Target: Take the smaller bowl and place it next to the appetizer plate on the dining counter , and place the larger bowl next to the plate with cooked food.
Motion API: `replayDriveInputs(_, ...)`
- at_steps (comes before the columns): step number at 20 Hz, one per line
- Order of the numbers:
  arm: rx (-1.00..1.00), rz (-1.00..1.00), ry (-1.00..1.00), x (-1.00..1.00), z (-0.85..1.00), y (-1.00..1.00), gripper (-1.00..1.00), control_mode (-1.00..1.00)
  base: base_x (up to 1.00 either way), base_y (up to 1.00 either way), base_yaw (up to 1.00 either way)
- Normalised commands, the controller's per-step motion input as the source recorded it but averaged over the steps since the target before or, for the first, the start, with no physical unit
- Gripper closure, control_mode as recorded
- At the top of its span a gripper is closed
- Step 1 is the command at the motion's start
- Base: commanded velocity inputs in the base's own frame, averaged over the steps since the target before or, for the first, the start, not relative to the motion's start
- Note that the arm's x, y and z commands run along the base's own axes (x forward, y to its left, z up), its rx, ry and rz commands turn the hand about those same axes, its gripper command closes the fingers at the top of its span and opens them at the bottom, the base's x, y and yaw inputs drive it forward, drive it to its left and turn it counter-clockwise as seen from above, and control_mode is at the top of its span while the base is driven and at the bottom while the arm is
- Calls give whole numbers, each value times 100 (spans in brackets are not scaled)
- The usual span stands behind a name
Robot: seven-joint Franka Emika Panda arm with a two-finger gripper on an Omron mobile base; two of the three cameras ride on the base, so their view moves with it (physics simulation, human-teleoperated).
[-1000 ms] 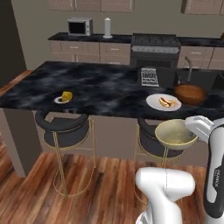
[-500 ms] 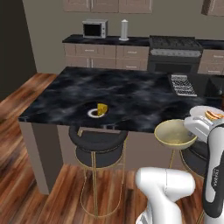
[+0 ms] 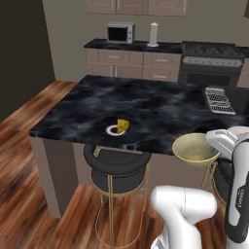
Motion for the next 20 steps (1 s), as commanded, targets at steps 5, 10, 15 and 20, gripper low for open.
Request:
replayDriveInputs(5, 0, 0, 0, 0, 0, 0, 100, 100, 52, 0, 25)
replayDriveInputs(10, 0, 0, 0, 0, 0, 0, 100, 100, 44, 0, 22)
replayDriveInputs(15, 0, 0, 0, 0, 0, 0, 100, 100, 41, -1, 20)
replayDriveInputs(20, 0, 0, 0, 0, 0, 0, 100, 100, 31, 0, 19)
